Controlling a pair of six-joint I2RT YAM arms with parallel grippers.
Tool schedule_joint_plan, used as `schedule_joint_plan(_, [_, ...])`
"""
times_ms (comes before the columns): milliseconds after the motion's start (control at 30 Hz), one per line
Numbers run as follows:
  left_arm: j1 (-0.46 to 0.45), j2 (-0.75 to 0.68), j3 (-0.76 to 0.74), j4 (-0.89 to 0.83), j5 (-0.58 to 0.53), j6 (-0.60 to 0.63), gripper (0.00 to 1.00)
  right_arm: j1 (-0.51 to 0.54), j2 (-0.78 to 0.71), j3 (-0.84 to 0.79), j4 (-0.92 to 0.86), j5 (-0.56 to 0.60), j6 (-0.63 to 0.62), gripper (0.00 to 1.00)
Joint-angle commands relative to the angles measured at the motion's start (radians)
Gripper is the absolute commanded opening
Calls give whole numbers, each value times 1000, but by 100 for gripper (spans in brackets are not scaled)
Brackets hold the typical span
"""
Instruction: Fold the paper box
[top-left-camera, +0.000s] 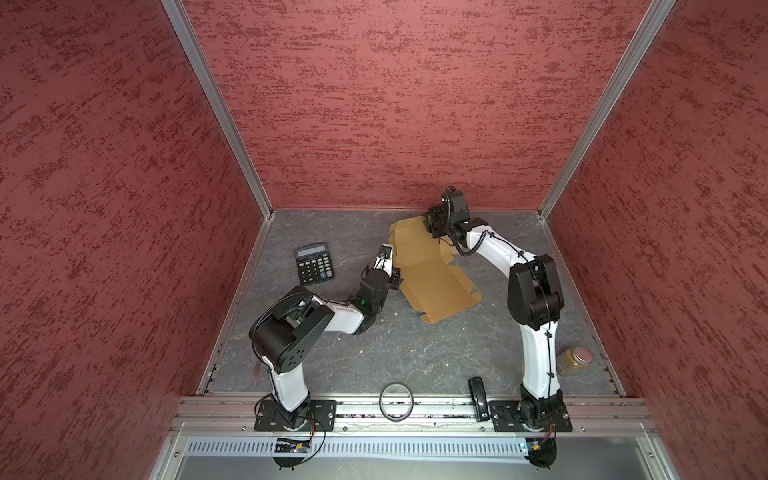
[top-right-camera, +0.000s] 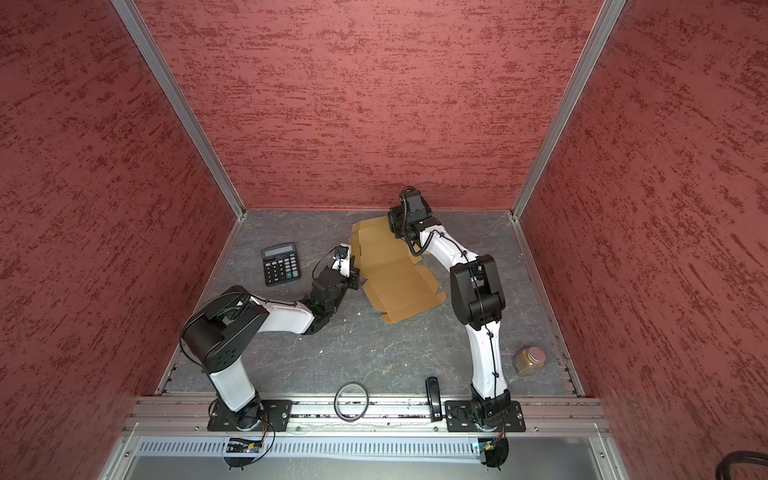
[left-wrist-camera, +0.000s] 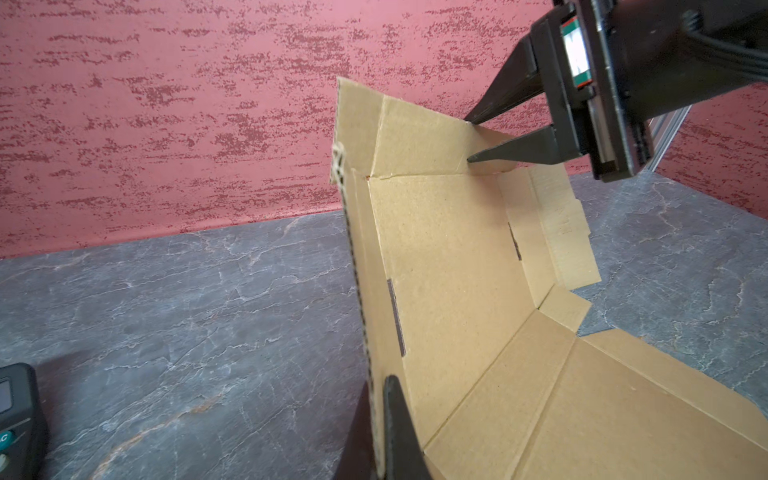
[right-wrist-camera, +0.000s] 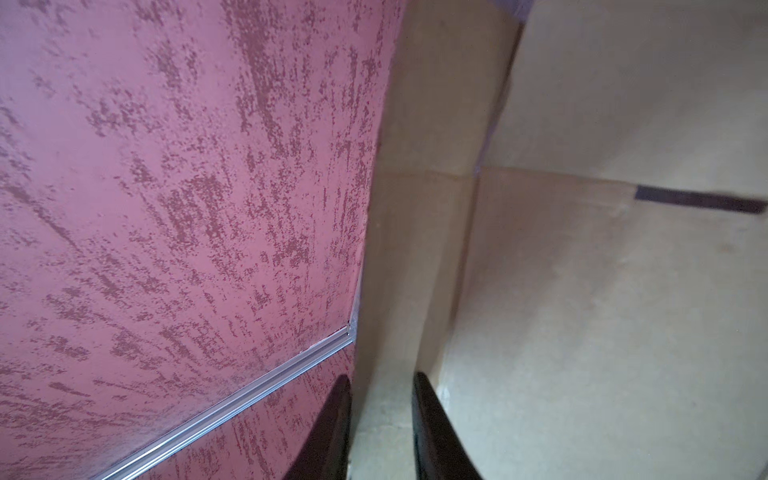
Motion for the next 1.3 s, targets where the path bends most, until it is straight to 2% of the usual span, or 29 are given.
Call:
schedule_joint_plan(0, [6, 21, 31, -4, 12, -7, 0, 4, -42, -38, -9, 18, 63, 26])
schedule_joint_plan(333, [14, 28, 47, -45, 14, -34, 0, 5, -91, -124, 50, 33, 57, 20])
schedule_joint_plan(1033, [42, 22, 93, -170, 50, -96, 0, 5, -136, -154, 61, 55, 2, 10])
schedule_joint_plan(1267, [49, 20, 91, -201, 63, -126, 5, 6, -152, -209, 120, 60, -6, 7])
